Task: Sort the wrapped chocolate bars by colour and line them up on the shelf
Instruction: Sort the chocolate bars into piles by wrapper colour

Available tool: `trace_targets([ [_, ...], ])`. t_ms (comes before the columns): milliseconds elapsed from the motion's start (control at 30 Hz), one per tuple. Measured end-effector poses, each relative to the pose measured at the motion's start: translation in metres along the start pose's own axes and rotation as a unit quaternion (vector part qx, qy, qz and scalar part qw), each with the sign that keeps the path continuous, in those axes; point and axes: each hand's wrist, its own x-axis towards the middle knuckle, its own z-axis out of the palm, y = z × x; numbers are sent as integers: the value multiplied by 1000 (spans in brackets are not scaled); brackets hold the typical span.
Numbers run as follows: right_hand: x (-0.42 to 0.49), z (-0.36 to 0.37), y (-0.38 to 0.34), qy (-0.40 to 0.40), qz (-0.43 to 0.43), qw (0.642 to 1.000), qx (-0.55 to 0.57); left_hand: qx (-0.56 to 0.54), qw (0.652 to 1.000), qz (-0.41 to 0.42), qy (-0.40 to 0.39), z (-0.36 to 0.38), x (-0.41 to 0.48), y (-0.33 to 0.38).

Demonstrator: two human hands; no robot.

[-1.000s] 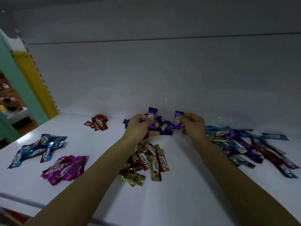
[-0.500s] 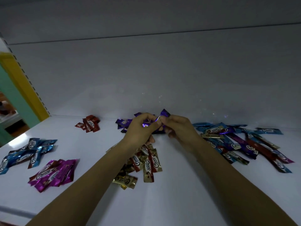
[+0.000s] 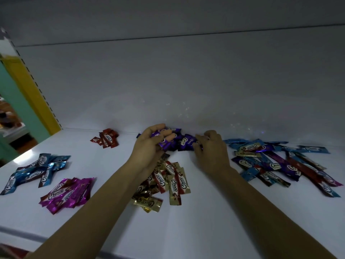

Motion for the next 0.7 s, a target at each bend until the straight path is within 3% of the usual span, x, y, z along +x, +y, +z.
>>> trace_targets([
  [67,1,-16,-19,5,20,981,194,-6,1000,20,-2,2,0,-1],
  [133,0,-33,-44,-100,87,881,455,32,998,50,-9,5,1,-4],
  [167,-1,-39,-54,-138,104,833,526,59,996,66,-19,6,1,-6],
  [200,-2,-42,-60,-155,107,808,558,84,993,79,-31,7,0,-8],
  [267,-3,-43,-62,-157,107,787,587,166,977,128,-49,6,-2,-13],
  [367,-2,-44,-56,-142,142,802,562,331,914,232,-43,-7,0,-17],
  [500,13,-24,-34,-57,263,828,492,530,813,231,-68,-35,7,-20],
  [633,23,0,-18,-24,228,936,267,651,727,179,-120,-48,-2,-29],
  [700,23,2,-17,-47,206,968,136,694,689,152,-141,-50,-7,-34],
])
